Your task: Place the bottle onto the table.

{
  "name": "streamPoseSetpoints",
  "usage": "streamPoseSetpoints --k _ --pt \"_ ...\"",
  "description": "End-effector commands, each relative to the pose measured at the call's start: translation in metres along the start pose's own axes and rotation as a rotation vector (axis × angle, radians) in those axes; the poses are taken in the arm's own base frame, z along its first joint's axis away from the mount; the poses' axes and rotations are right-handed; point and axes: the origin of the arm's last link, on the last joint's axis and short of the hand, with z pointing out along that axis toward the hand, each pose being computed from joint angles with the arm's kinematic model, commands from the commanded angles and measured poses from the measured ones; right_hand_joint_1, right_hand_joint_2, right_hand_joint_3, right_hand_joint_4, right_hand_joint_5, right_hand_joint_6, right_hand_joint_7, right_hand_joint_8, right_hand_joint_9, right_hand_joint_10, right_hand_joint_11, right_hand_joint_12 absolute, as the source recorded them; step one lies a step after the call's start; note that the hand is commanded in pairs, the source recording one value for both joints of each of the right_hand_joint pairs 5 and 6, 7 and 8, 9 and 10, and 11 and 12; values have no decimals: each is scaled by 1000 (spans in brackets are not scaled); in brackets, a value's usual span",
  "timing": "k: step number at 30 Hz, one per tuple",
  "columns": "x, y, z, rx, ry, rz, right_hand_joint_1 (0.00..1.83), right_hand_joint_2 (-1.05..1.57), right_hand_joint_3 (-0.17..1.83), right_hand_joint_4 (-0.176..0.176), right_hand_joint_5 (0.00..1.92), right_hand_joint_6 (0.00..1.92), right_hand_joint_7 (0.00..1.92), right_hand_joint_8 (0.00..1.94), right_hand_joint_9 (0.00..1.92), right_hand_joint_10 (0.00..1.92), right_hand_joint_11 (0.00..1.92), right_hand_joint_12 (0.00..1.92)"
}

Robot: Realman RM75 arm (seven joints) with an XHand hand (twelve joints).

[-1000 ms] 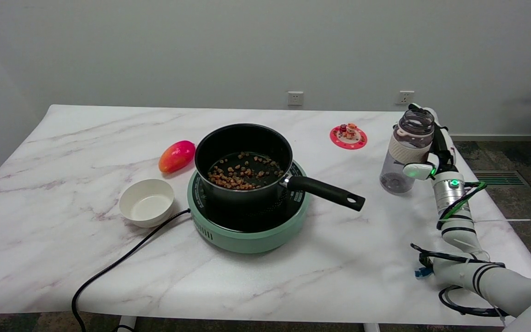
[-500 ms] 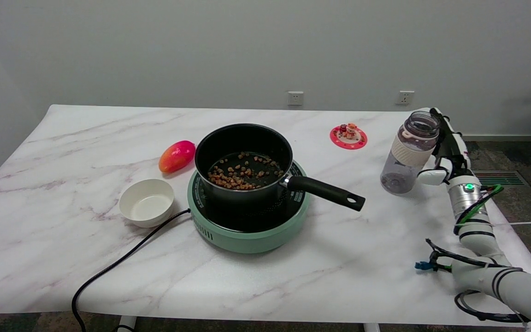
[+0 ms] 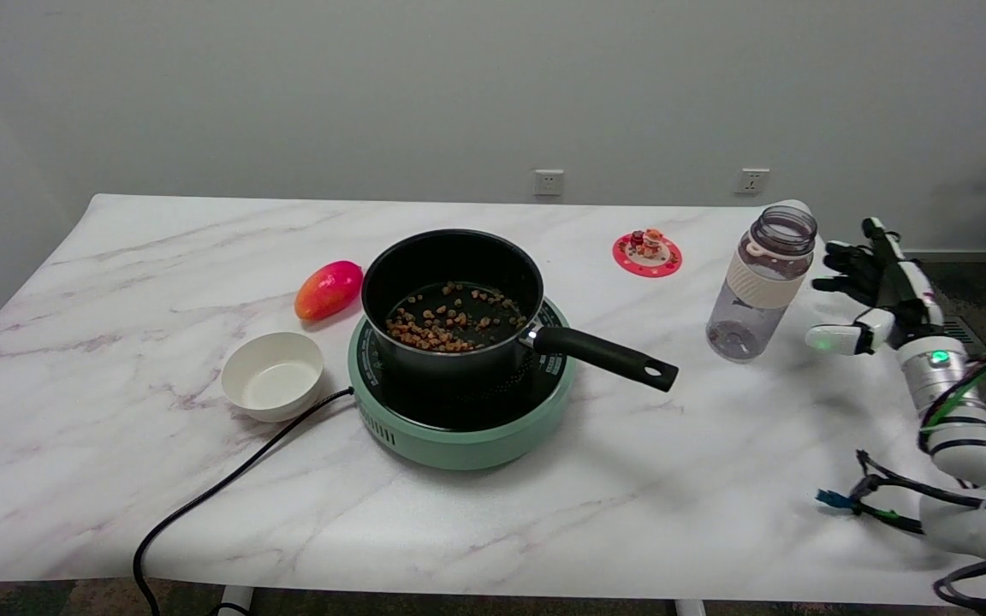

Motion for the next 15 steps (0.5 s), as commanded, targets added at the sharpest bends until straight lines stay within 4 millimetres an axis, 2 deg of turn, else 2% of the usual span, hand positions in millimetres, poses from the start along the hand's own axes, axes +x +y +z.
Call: streamPoseSetpoints --k 1,3,6,7,8,10,15 --pt "147 -30 -16 -14 222 -294 1437 -659 1050 0 0 0 408 408 410 410 647 647" --pt "171 -38 -25 7 321 -312 1430 -598 1084 0 0 0 415 415 417 417 652 652" --pt "190 -42 -34 -6 421 -395 1423 -506 1094 0 0 0 455 455 464 464 665 665" --pt "193 -42 -35 -15 431 -423 1421 -481 1092 0 6 6 474 474 475 475 669 669" --pt "195 -41 -37 -28 442 -462 1415 -355 1073 0 49 49 612 612 494 494 691 691" --pt "198 -38 -41 -55 458 -508 1411 -277 1049 0 62 62 729 729 503 503 717 717" --pt "197 -27 -53 -106 518 -532 1400 -187 1074 0 76 76 796 796 520 520 767 767"
